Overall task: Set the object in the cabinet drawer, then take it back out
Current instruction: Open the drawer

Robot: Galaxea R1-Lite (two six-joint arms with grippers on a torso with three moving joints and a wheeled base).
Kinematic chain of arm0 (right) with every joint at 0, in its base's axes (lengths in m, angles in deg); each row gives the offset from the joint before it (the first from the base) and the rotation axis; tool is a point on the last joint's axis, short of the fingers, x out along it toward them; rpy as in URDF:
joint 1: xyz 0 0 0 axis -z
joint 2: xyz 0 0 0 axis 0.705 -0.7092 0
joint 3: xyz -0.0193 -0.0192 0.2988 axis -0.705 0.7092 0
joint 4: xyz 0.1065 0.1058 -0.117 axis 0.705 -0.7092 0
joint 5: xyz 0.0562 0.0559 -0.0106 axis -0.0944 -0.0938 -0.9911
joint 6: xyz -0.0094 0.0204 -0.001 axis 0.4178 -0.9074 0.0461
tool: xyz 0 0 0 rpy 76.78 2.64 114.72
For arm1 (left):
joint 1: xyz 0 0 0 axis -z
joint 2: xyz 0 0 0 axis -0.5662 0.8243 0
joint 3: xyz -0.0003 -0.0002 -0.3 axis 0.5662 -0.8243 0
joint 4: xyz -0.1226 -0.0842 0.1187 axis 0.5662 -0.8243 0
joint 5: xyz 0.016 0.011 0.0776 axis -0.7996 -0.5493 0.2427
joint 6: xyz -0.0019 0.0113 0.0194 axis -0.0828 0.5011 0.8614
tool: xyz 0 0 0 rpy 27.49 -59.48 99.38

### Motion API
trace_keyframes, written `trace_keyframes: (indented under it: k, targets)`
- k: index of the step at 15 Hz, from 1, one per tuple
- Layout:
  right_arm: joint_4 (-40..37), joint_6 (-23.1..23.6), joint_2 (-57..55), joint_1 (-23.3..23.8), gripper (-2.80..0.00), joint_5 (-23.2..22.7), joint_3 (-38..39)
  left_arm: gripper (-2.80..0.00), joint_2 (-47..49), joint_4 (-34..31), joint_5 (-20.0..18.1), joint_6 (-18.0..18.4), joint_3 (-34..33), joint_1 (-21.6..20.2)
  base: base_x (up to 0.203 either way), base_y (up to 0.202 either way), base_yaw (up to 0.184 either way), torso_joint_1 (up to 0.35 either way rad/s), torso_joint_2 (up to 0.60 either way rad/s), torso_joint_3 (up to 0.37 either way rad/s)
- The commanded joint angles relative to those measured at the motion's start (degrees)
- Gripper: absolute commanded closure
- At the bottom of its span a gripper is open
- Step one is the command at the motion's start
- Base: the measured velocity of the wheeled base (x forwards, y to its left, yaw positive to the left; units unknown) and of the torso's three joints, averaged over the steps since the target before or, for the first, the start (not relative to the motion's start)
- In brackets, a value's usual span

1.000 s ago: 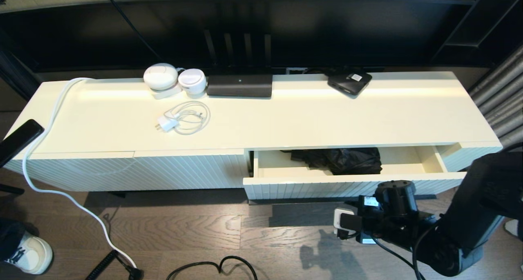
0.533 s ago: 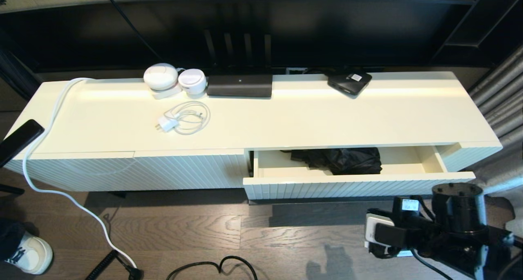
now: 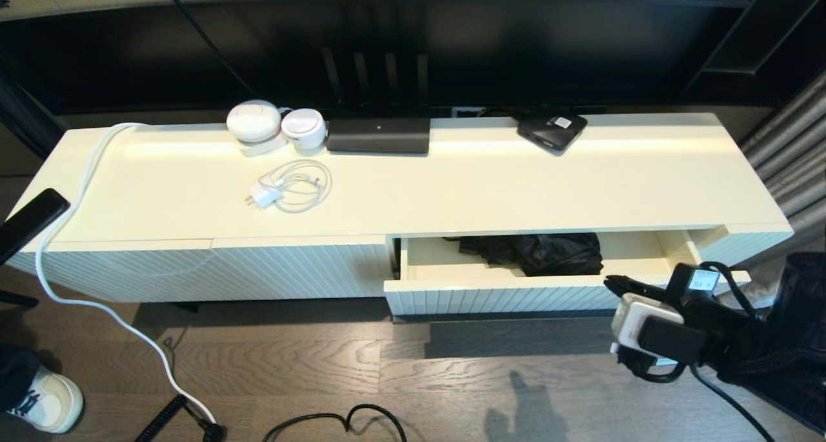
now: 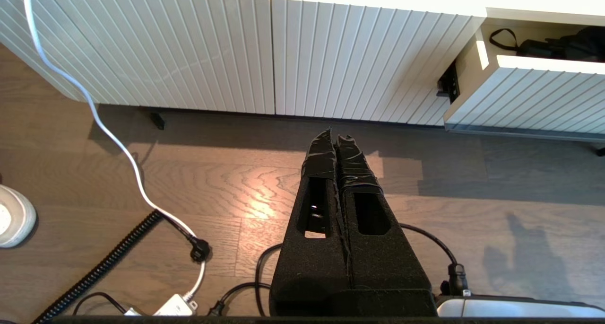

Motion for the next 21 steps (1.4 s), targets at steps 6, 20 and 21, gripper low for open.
trace_keyframes:
  k: [6, 20, 21]
  targets:
    - [0.03, 0.52, -14.19, -0.18, 0.00, 1.99, -7.95, 0.00, -0.02, 0.02, 0.04, -0.09, 0.00, 0.00, 0.000, 0.000, 0.000, 0.000, 0.00, 0.000]
    - [-22.71, 0.04, -14.38, 0.85, 0.00, 6.64, -22.76, 0.00, -0.02, 0.02, 0.04, -0.09, 0.00, 0.00, 0.000, 0.000, 0.000, 0.000, 0.00, 0.000]
    - [-24.45, 0.04, -14.43, 0.86, 0.00, 6.65, -23.37, 0.00, -0.02, 0.02, 0.04, -0.09, 0.00, 0.00, 0.000, 0.000, 0.000, 0.000, 0.00, 0.000]
